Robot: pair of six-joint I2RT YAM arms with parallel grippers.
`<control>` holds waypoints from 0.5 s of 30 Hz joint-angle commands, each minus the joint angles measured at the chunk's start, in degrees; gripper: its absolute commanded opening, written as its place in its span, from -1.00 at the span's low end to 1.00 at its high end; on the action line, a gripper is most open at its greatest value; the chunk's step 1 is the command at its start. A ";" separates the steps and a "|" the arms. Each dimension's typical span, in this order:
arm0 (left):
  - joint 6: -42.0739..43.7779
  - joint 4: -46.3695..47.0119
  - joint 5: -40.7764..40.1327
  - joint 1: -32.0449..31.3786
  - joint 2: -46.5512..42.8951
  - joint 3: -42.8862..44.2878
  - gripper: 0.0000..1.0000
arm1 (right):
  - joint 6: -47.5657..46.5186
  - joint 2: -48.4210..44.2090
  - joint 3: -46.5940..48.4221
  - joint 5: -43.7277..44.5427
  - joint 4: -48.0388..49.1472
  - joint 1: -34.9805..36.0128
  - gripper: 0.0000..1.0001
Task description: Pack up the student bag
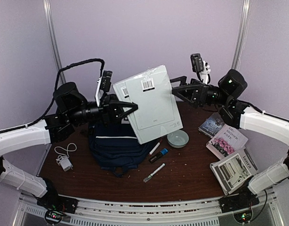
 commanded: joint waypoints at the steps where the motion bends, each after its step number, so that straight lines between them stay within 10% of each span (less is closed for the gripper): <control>1: -1.53 19.46 -5.77 -0.18 -6.34 -0.31 -1.00 | -1.49 -4.66 -8.30 3.97 6.57 -0.01 1.00; 8: -6.21 26.85 -4.01 -0.18 -4.41 -0.31 -1.00 | 8.75 -3.71 -17.49 10.86 26.31 1.43 0.95; 15: -9.21 32.71 -4.32 -0.18 -1.75 0.34 -1.00 | 17.81 1.79 -14.91 10.78 38.78 3.46 0.20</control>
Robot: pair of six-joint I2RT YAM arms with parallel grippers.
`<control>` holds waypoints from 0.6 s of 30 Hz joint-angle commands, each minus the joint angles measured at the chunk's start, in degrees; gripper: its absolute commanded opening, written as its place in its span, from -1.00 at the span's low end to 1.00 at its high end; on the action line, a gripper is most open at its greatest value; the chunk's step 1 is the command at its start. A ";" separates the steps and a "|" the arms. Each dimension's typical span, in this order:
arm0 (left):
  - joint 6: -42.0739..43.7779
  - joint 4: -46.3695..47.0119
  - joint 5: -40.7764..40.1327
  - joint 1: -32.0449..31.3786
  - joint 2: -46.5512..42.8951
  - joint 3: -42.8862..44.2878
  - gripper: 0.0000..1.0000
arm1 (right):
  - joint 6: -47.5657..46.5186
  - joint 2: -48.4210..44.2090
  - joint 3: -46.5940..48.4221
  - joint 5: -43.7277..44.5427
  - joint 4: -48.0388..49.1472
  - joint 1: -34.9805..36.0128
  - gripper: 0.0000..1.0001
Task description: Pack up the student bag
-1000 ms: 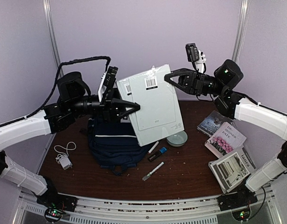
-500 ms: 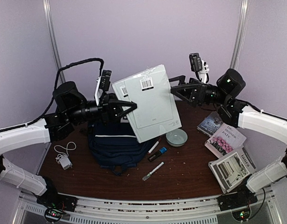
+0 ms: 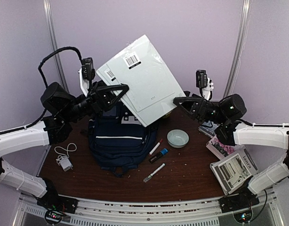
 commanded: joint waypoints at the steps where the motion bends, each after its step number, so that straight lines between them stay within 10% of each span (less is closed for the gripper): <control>1: -2.40 13.36 -1.36 -0.18 0.08 2.19 -1.00 | 6.93 2.20 2.80 1.12 11.93 0.99 0.03; 6: -2.73 13.19 -1.78 -0.27 0.42 1.66 -1.00 | 11.65 4.15 5.14 -1.71 16.02 1.31 -1.00; 9: -0.86 8.81 -4.05 -0.25 -1.20 0.53 -0.95 | 13.39 4.07 4.54 -0.82 16.91 0.50 -1.00; 12: 6.49 -10.33 -11.60 -0.19 -5.27 1.30 0.28 | 14.76 3.32 4.22 0.22 11.86 -1.83 -1.00; 18: 20.08 -65.13 -37.02 -0.06 -5.99 10.93 0.73 | 13.12 -1.19 0.22 1.92 0.84 -9.60 -1.00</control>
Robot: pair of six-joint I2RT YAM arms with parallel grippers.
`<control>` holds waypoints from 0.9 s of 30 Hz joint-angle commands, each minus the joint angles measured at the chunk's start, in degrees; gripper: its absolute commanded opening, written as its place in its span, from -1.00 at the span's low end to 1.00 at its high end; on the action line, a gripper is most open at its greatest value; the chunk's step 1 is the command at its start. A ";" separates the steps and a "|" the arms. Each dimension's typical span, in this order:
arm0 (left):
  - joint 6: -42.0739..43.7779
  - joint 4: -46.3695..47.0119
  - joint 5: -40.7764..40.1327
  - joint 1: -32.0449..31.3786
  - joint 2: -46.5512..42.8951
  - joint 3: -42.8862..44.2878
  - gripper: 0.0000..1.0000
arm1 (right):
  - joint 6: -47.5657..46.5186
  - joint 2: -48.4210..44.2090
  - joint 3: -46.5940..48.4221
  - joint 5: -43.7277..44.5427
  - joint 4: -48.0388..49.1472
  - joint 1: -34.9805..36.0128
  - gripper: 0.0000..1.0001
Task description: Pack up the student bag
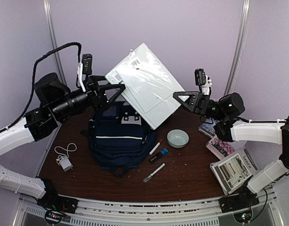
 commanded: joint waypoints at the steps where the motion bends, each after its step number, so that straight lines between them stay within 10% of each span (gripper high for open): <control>1: 10.37 -40.04 -18.59 0.59 1.24 5.03 0.75 | -1.71 -6.79 -1.85 5.25 -8.29 -6.08 -1.00; 9: 14.43 -65.22 -10.11 4.25 11.46 9.11 0.79 | -27.73 -17.75 0.14 13.86 -47.52 -8.47 -1.00; 27: 30.09 -64.17 -26.09 7.45 40.85 17.17 0.94 | -30.18 -31.24 -8.90 7.35 -52.86 -7.51 -1.00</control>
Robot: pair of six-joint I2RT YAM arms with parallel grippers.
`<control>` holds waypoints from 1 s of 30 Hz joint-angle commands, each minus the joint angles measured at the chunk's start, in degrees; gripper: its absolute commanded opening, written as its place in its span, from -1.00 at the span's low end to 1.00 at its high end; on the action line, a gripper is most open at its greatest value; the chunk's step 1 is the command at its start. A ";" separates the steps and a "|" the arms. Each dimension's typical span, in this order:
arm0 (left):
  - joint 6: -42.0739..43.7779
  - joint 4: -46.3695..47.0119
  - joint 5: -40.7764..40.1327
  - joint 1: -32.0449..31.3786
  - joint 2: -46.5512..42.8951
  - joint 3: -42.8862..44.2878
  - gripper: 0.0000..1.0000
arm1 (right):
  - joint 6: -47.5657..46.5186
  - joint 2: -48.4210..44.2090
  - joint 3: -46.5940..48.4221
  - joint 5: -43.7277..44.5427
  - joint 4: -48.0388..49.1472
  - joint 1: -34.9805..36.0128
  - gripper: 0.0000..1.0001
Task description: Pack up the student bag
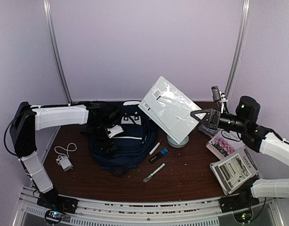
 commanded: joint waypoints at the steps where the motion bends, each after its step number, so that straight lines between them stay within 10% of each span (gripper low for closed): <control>1: 5.67 3.33 -4.28 0.40 4.74 2.94 0.95 | -0.99 -4.40 -0.42 -2.36 4.97 0.58 -1.00; 12: 9.04 13.47 -12.82 0.79 9.91 4.26 0.84 | -3.09 -10.96 -1.43 -3.95 -0.97 1.11 -1.00; 21: 9.16 21.36 -12.09 0.80 5.87 -0.87 -1.00 | -5.05 -11.12 -1.82 -1.67 -5.80 1.11 -1.00; 30: 4.19 27.35 -19.42 0.80 -3.29 -4.82 -1.00 | -3.53 -6.24 -1.78 -0.59 -3.80 1.35 -1.00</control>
